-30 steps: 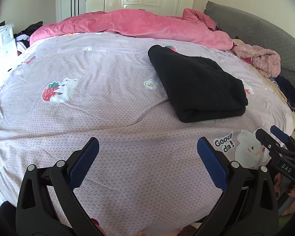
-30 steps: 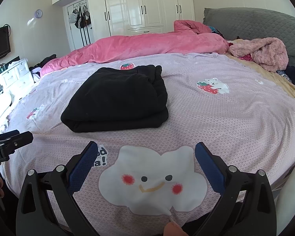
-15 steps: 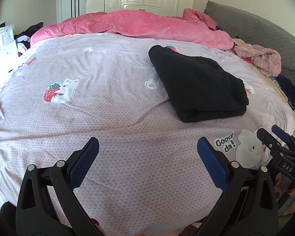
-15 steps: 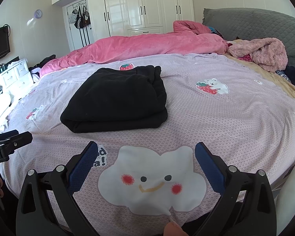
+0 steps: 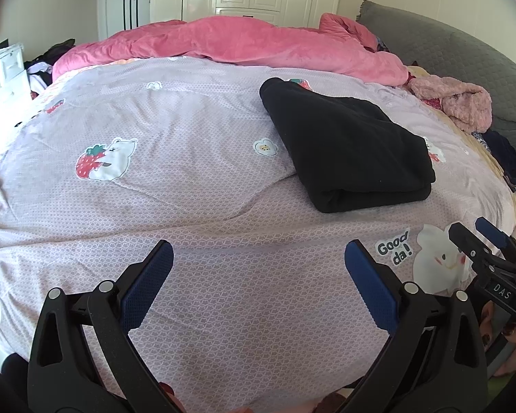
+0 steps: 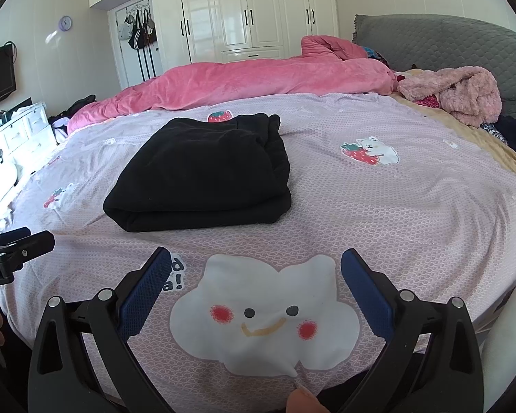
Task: Fold small clothes
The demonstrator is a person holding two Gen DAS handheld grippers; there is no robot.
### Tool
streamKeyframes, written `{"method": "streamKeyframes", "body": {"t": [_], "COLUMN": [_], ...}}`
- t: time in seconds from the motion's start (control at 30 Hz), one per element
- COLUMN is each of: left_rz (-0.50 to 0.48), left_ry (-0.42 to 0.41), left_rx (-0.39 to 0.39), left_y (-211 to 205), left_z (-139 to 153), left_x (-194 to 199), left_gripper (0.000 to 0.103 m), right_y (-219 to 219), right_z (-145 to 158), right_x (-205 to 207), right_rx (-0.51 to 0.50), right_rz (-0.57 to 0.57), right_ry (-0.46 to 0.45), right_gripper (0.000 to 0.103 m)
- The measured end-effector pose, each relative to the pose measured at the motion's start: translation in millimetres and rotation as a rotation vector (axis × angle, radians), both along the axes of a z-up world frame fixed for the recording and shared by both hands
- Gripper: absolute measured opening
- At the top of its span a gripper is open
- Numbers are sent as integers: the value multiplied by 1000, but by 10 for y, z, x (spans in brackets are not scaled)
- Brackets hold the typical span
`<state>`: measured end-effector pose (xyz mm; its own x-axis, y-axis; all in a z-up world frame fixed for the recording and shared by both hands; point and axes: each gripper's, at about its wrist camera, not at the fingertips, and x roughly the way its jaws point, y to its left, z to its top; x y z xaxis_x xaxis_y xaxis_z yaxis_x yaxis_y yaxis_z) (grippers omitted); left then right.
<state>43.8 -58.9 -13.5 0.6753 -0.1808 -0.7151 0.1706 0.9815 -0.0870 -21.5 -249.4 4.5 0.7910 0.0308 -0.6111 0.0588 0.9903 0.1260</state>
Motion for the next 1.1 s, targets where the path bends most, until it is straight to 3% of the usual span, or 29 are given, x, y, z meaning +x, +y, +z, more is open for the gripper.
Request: {"method": "streamKeyframes", "body": {"t": [1.1], "left_rz": [-22], "left_ry": [8], "left_rx": [-20], "left_y": [14], "left_z": [1], "left_x": [-11], "left_gripper": [94], "right_y": [47], "right_z": [-45], "right_x": [16], "right_rx": [-32], "right_rz": [-7], "right_ry": [10], "right_gripper": [99]}}
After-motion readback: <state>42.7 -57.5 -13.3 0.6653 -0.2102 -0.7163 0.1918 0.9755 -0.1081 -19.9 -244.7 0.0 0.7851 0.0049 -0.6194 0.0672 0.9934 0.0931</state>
